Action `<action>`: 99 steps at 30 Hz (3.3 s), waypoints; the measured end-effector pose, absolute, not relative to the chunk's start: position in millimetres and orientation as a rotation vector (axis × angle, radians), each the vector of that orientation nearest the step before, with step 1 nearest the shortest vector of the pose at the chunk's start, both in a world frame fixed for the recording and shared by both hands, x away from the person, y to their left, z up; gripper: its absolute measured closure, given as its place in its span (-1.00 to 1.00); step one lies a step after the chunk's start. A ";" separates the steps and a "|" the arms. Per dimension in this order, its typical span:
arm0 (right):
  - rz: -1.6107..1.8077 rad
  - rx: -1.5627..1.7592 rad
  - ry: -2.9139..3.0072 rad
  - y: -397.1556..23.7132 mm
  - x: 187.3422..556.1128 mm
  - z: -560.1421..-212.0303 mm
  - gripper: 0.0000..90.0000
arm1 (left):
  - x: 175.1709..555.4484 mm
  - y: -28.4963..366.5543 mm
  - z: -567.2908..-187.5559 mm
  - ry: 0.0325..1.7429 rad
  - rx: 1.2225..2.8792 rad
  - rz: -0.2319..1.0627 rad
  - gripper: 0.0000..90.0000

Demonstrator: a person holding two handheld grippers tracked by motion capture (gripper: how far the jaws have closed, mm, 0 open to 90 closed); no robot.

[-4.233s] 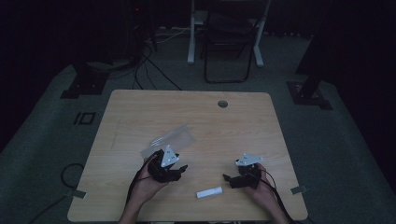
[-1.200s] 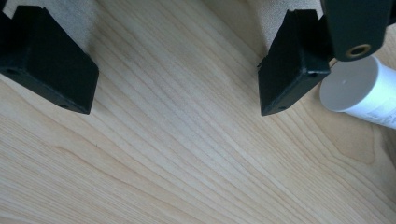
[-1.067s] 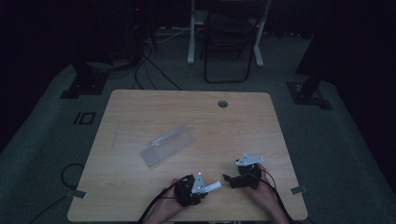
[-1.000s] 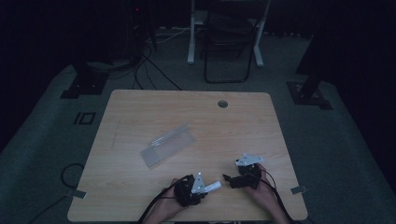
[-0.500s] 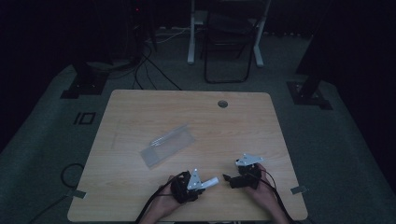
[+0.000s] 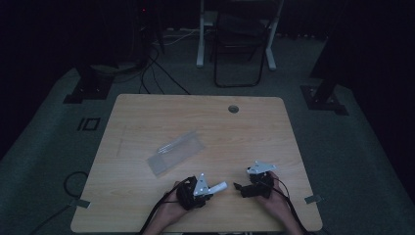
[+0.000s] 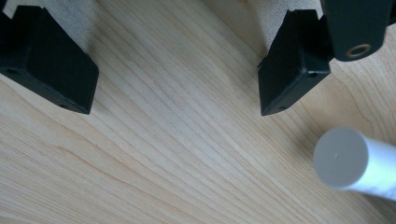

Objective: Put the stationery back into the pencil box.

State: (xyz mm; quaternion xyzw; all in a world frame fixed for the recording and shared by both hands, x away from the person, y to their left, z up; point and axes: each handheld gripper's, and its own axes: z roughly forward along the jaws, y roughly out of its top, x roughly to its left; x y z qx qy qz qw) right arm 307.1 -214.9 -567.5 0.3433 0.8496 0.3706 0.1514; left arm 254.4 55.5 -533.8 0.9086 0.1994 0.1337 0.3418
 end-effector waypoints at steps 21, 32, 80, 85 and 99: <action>1.064 0.985 2.439 -214.9 307.1 -567.5 -0.73 | 263.9 65.2 -522.0 0.546 2.338 0.398 0.58; 1.063 0.986 2.439 -214.9 307.1 -567.5 -0.73 | 268.6 71.8 -514.1 0.554 2.328 0.432 0.58; 1.064 0.987 2.439 -214.9 307.1 -567.5 -0.73 | 281.1 89.5 -483.7 0.548 2.280 0.524 0.58; 1.063 0.986 2.439 -214.9 307.1 -567.5 -0.73 | 281.8 91.6 -481.5 0.557 2.269 0.527 0.59; 1.063 0.988 2.439 -214.8 307.0 -567.5 -0.73 | 287.7 98.0 -474.6 0.574 2.249 0.554 0.58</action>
